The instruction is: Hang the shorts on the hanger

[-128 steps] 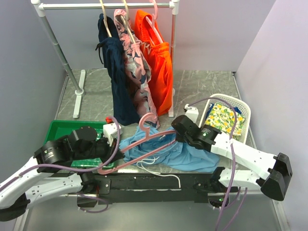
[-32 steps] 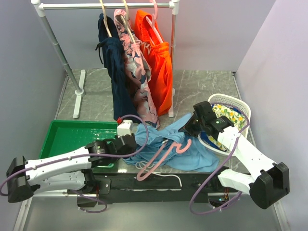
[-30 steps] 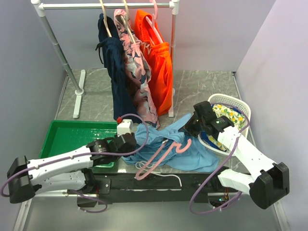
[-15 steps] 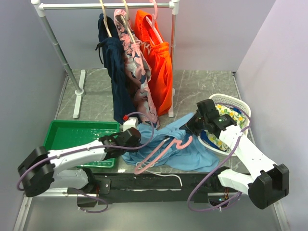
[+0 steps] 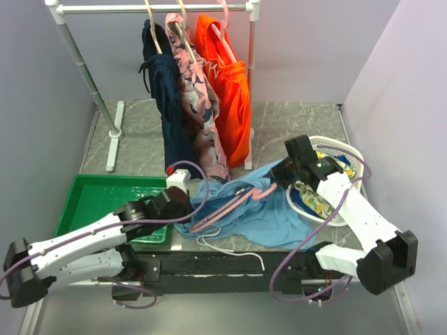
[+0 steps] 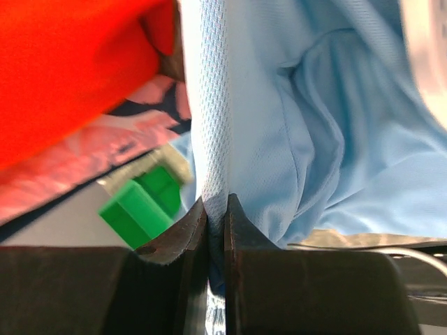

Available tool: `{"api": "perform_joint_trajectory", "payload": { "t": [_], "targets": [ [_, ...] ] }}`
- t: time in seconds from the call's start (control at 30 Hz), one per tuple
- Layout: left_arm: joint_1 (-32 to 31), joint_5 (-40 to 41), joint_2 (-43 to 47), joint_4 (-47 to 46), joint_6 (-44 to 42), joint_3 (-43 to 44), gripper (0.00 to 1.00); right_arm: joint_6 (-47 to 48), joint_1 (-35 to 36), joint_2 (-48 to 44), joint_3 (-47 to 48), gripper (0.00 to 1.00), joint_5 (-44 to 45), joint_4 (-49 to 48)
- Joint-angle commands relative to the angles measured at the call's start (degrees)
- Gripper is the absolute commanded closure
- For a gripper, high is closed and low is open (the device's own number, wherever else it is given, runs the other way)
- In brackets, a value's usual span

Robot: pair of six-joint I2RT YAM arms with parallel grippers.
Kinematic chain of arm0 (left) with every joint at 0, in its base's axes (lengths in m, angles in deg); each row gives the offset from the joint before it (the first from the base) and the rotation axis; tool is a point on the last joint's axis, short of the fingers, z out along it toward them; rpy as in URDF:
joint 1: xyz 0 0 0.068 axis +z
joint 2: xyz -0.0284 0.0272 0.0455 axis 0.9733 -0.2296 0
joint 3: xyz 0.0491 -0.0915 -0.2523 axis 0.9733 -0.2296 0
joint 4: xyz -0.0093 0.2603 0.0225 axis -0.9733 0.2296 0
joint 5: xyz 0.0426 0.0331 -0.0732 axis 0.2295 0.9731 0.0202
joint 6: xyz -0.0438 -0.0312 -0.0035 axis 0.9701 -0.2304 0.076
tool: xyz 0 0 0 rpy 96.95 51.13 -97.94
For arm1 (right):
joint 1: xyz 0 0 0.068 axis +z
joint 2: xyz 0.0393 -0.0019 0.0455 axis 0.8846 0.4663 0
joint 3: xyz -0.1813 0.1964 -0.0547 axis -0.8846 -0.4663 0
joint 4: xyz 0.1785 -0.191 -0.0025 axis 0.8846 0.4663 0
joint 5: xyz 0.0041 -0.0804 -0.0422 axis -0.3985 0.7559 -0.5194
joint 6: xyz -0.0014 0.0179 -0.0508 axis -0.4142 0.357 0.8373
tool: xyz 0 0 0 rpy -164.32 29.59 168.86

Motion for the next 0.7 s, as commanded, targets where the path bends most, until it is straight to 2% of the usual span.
{"api": "perform_joint_trajectory", "payload": {
  "t": [0.0, 0.13, 0.27, 0.37, 0.47, 0.57, 0.67],
  "targets": [
    [-2.2, -4.1, 3.2, 7.6, 2.6, 4.5, 0.99, -5.3, -0.9, 2.7, 10.0, 1.0, 7.4, 1.2],
    [-3.8, -5.4, 5.6, 11.6, 4.6, 6.6, 0.99, -7.2, -1.3, 3.5, 13.3, 1.0, 10.5, 3.3],
    [-4.4, -6.4, 11.5, 17.3, 7.8, 8.6, 0.99, -8.0, -1.6, 4.4, 14.9, 1.0, 13.0, 5.4],
    [-4.4, -9.6, 13.8, 17.2, 8.4, 9.7, 0.99, -9.0, -1.4, 4.7, 14.2, 1.0, 13.1, 4.8],
    [-4.4, -13.2, 13.2, 17.8, 8.3, 12.8, 0.99, -10.0, 0.0, 5.5, 16.4, 1.0, 15.6, 6.4],
    [-4.4, -13.4, 12.2, 18.6, 7.8, 16.6, 0.99, -10.6, 0.7, 6.5, 18.7, 1.0, 16.0, 7.8],
    [-4.4, -15.1, 8.2, 15.1, 7.4, 21.1, 0.99, -13.1, 3.2, 7.4, 21.6, 1.0, 18.5, 10.4]
  ]
}}
